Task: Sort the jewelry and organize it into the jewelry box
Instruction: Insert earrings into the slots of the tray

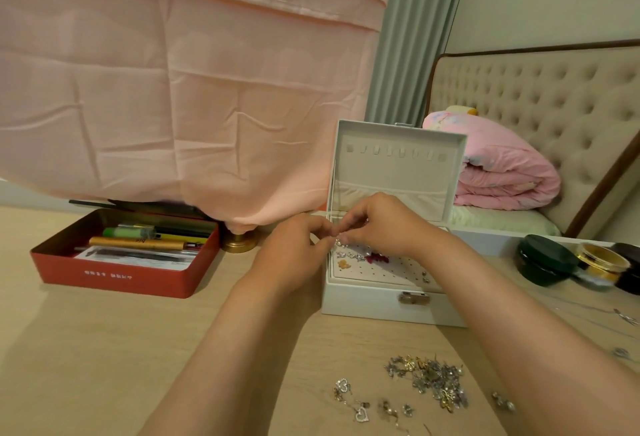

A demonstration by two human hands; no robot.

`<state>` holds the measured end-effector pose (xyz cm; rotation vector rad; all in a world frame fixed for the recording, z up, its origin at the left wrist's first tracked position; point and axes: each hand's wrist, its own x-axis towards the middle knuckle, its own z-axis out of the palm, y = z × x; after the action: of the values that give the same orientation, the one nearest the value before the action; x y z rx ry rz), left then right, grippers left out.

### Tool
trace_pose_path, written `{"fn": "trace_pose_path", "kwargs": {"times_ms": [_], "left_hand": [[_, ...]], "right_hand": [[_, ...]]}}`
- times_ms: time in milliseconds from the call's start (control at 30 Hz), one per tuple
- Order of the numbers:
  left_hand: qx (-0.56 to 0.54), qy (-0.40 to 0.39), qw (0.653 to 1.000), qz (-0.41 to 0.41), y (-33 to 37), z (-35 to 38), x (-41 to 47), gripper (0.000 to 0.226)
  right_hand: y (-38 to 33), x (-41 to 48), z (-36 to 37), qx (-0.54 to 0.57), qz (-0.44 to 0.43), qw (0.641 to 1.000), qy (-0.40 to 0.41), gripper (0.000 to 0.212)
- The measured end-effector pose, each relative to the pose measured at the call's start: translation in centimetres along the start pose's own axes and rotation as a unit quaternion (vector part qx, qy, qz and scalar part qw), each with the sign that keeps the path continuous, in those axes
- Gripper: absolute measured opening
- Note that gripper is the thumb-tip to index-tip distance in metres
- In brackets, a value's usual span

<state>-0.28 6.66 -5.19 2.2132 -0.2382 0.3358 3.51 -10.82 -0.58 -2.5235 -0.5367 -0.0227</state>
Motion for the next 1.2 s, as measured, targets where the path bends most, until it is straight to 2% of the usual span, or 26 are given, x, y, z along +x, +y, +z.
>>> {"fn": "trace_pose_path", "kwargs": {"times_ms": [267,433,567,733,867,1067,1200], "left_hand": [[0.078,0.004,0.996,0.037,1.3,-0.3,0.1,0.008],[0.084,-0.018,0.988,0.130,4.9,-0.3,-0.8,0.006],[0.124,-0.097,0.974,0.164,7.8,1.1,-3.1,0.006],[0.170,-0.224,0.952,0.123,7.5,2.2,-5.5,0.003],[0.187,-0.265,0.943,0.079,6.1,2.4,-6.4,0.006],[0.152,-0.244,0.955,0.075,5.3,2.9,-6.6,0.004],[0.067,-0.211,0.972,0.080,5.1,3.1,-6.8,0.008]], "right_hand": [[0.0,-5.5,-3.5,0.016,-0.010,0.997,0.071,0.006],[0.6,-11.1,-4.4,-0.007,0.013,0.999,-0.045,0.009],[1.5,-13.7,-3.4,-0.037,0.039,0.993,-0.102,0.015],[1.4,-14.8,-1.4,-0.089,0.034,0.988,-0.117,0.022],[1.1,-14.9,-0.3,-0.098,0.025,0.986,-0.129,0.018],[1.7,-14.5,0.2,-0.078,0.024,0.989,-0.123,0.009],[2.1,-14.6,-0.4,0.006,0.023,0.995,-0.100,0.006]]}}
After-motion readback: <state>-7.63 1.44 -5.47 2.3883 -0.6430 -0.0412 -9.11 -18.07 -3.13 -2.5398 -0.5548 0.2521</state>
